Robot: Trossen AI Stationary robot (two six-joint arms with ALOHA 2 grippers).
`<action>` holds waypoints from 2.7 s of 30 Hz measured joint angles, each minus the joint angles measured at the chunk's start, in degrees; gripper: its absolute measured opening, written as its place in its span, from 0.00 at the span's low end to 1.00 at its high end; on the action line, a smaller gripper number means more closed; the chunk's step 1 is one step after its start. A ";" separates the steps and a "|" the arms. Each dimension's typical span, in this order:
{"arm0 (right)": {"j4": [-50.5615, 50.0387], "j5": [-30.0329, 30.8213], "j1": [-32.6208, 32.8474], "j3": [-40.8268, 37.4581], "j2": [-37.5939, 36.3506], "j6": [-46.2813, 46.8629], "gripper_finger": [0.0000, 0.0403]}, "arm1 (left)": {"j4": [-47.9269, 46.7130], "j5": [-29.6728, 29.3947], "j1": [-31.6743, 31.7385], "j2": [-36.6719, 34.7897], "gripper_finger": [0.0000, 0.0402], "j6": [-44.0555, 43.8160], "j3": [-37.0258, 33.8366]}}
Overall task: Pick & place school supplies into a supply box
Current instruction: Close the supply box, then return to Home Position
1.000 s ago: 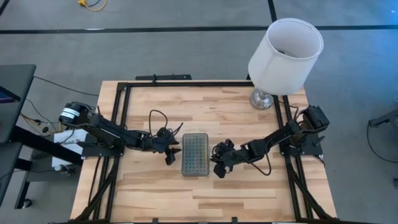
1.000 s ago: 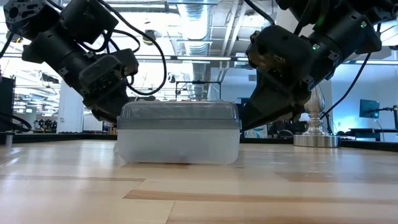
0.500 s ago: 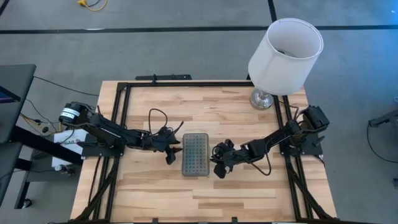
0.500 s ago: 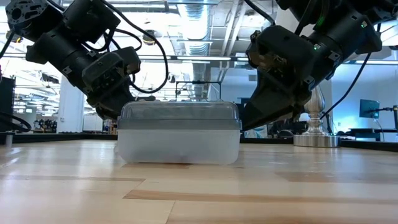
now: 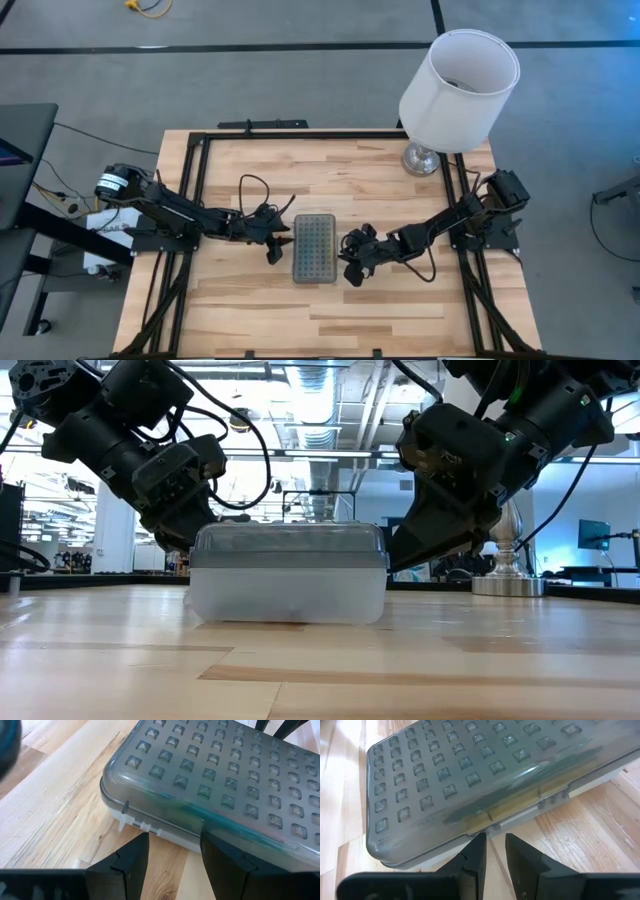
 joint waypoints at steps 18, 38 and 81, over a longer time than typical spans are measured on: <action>0.46 -0.02 0.02 0.00 0.00 0.15 0.16 | -0.02 -0.14 0.04 -0.02 0.43 -0.01 0.00; -2.11 0.11 -0.02 0.00 0.00 0.07 0.16 | -0.02 0.90 0.74 -0.02 0.43 0.02 0.00; -18.62 1.84 -6.91 0.02 -46.75 -11.28 0.16 | -31.80 5.18 -0.45 -67.38 0.43 17.99 2.47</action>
